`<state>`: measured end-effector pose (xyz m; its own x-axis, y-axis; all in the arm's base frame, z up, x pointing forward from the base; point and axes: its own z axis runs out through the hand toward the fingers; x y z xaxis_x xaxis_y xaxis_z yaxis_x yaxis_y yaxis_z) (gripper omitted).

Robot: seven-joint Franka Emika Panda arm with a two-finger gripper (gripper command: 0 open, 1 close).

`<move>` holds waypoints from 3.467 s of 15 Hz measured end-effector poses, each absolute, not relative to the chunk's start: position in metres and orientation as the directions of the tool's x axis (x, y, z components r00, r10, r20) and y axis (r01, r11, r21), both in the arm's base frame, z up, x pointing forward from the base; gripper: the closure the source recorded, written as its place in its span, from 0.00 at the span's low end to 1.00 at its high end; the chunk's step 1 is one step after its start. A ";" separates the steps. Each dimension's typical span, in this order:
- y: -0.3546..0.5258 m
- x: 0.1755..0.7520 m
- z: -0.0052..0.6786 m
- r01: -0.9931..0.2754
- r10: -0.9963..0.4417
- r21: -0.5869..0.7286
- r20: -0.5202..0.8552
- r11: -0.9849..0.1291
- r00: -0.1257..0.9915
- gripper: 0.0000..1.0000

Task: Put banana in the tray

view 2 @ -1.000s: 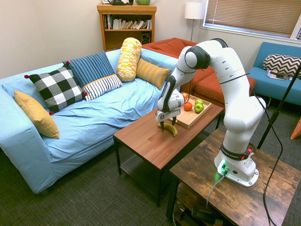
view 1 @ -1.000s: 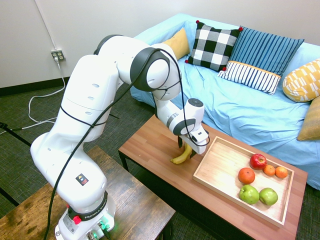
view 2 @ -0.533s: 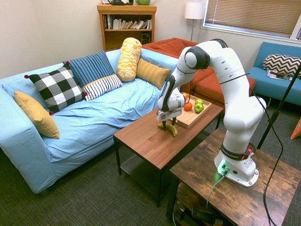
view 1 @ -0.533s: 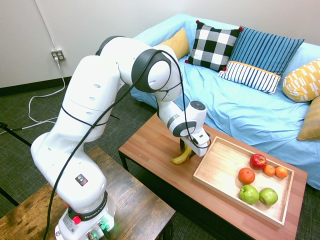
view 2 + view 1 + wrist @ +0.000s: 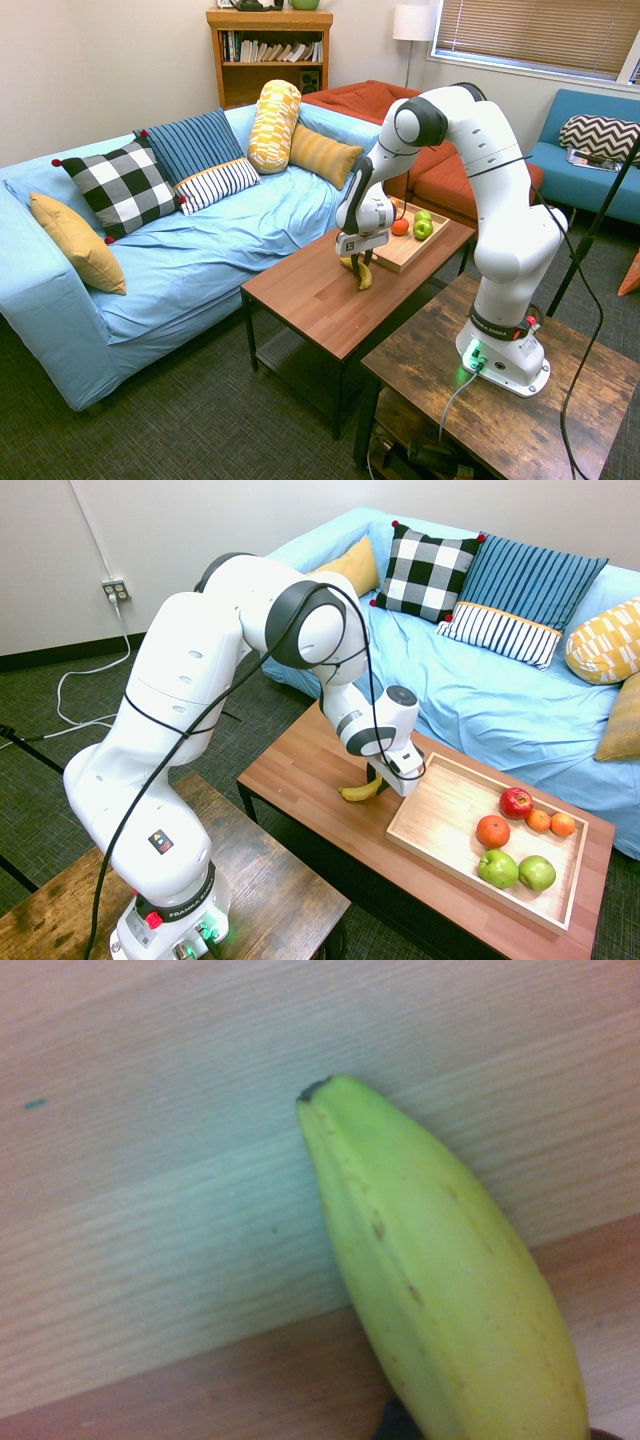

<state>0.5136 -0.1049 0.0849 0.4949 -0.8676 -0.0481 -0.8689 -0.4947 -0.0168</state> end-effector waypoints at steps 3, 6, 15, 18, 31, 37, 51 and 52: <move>-0.095 0.526 0.108 -0.856 -0.855 -0.028 -0.051 -0.516 0.517 1.00; -0.096 0.536 0.150 -0.848 -0.847 -0.027 -0.043 -0.530 0.530 1.00; -0.193 0.558 0.225 -0.904 -0.904 -0.017 0.035 -0.428 0.427 1.00; -0.232 0.557 0.212 -0.931 -0.930 0.002 0.048 -0.365 0.365 1.00; -0.277 0.563 0.114 -0.958 -0.961 0.092 0.027 -0.271 0.275 0.00; -0.276 0.560 0.101 -0.957 -0.962 0.105 0.019 -0.269 0.273 0.00; -0.267 0.555 0.107 -0.949 -0.954 0.113 0.022 -0.294 0.298 0.00; -0.265 0.552 0.117 -0.948 -0.952 0.110 0.030 -0.298 0.303 0.00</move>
<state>0.5519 -0.2649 0.1170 0.3031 -0.9525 0.0304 -0.9481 -0.2982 0.1100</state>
